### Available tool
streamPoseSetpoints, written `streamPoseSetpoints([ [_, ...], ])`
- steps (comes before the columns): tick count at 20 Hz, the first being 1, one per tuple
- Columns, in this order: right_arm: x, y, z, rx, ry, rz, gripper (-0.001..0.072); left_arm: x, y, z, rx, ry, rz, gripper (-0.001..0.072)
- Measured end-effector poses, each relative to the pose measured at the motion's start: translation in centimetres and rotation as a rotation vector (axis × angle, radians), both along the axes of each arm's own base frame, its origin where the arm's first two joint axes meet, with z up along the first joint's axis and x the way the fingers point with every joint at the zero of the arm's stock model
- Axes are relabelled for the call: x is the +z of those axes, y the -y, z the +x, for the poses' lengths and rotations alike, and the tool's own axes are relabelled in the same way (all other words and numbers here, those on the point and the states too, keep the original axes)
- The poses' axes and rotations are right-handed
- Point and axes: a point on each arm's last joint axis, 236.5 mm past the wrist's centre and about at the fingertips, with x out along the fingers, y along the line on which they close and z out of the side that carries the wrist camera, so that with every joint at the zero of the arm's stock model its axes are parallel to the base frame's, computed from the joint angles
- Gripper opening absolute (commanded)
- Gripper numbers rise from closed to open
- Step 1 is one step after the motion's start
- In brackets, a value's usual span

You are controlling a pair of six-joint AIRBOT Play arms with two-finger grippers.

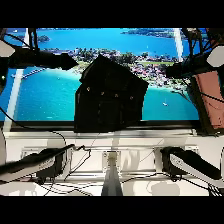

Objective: Fold the clothes and pants, and hang the long-sleeved shirts on hangers.

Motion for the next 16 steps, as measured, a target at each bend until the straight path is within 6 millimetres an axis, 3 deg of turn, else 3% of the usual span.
streamPoseSetpoints([
  [16,0.24,-0.07,0.47,-0.001,0.022,0.004,0.0035,0.13,0.15,-0.02,-0.001,0.000,-0.009,0.0690],
])
